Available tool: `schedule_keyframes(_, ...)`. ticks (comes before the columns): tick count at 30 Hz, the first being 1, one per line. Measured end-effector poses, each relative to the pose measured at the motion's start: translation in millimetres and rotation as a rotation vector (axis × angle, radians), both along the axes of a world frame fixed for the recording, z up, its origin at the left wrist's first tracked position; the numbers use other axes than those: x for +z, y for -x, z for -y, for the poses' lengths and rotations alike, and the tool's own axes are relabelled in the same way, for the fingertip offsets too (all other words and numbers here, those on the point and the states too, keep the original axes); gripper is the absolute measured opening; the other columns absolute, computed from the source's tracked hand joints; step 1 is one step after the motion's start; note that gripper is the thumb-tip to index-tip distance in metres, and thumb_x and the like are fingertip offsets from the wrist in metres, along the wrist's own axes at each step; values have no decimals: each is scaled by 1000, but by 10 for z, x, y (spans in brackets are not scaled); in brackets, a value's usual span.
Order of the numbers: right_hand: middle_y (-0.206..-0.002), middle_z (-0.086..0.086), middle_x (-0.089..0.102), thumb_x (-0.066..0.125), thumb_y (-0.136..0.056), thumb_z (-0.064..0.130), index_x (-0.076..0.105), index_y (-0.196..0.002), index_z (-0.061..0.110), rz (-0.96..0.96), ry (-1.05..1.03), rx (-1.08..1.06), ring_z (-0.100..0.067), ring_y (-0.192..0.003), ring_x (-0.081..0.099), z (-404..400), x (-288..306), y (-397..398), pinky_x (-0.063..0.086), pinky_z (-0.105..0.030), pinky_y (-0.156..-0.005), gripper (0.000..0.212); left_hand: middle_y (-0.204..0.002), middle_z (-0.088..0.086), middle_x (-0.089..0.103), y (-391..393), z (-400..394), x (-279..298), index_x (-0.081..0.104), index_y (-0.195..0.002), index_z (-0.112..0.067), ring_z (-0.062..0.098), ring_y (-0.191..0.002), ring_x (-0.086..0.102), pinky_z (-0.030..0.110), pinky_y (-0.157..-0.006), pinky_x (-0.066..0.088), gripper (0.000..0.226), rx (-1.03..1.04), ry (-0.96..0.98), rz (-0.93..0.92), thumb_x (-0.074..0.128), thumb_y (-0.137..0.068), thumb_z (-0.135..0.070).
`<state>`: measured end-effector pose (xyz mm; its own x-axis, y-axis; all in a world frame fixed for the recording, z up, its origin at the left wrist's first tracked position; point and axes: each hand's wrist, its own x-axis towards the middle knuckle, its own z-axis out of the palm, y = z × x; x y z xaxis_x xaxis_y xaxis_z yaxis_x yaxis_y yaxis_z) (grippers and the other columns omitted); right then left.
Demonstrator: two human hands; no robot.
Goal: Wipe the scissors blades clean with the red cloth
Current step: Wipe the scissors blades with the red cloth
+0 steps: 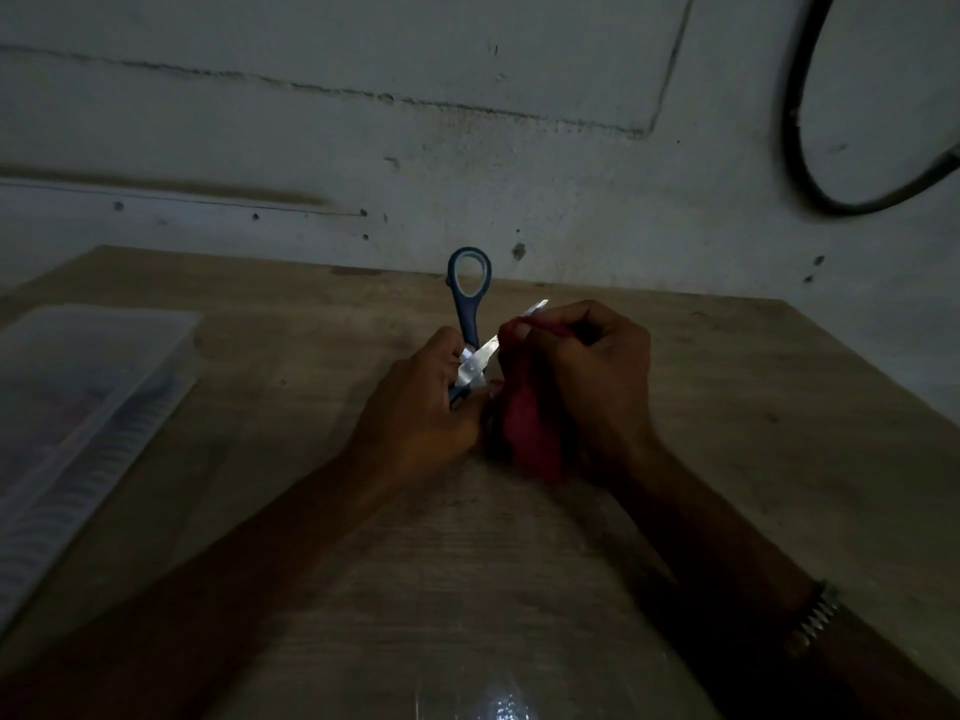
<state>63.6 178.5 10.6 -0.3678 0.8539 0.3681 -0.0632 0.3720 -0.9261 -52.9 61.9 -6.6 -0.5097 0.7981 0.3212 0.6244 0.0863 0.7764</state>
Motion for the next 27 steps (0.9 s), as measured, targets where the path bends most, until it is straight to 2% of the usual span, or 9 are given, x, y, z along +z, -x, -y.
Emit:
schedule_keyframes(4,-87,2,80,83,-85,13,80,-96,12,-74,-17,-71,-12,-83,78,-35,-23,5,66,-36,-78,11,-98,4,74,-40,10,23,55,-104,-17,26,-87,73,56,-72,59,28,-1,-15,-6,73,-86,-28)
schedule_keyframes(7,-91,2,79,82,-88,16,78,-100,11,-126,-25,-87,-11,-87,77,-58,-19,-12,65,-37,-82,13,-96,3,73,-64,10,15,55,-102,-18,26,-85,73,56,-69,60,26,20,-36,-26,72,-87,-32)
schedule_keyframes(11,-92,-2,80,84,-86,14,76,-97,11,-37,-2,71,-19,-88,78,25,-61,-1,65,-45,-83,14,-94,-5,72,-50,-3,-9,56,-103,-21,14,-82,72,49,-72,61,24,32,-30,-24,74,-89,-25)
schedule_keyframes(14,-92,-9,80,86,-82,5,77,-95,5,23,62,211,-27,-88,79,57,-95,22,64,-53,-85,15,-92,-6,72,-14,-7,-21,56,-104,-22,14,-81,71,50,-73,60,23,16,10,1,74,-89,-26)
schedule_keyframes(17,-88,-12,80,88,-79,3,78,-91,4,-11,85,202,-32,-84,79,25,-73,22,64,-56,-82,15,-87,-5,72,7,10,-13,55,-103,-23,16,-77,71,54,-68,58,23,-33,-6,-2,71,-89,-32)
schedule_keyframes(21,-87,-8,80,87,-80,5,79,-91,6,-13,19,139,-27,-83,79,-15,-83,33,66,-49,-79,13,-85,-4,71,3,7,-13,55,-101,-25,20,-75,71,54,-64,57,41,-60,-24,-10,60,-77,-58)
schedule_keyframes(24,-91,-5,80,87,-82,13,80,-95,9,-52,57,62,-25,-87,79,-134,-56,7,66,-44,-80,15,-90,-4,69,5,-16,2,58,-101,-19,20,-76,70,53,-65,58,38,-32,11,-30,65,-79,-50)
schedule_keyframes(27,-88,-4,78,86,-84,17,79,-99,6,-120,200,-144,-18,-85,78,-418,69,-210,64,-28,-71,20,-95,-11,70,10,-47,2,53,-101,-25,5,-80,70,36,-70,61,29,-8,27,-21,75,-87,-38)
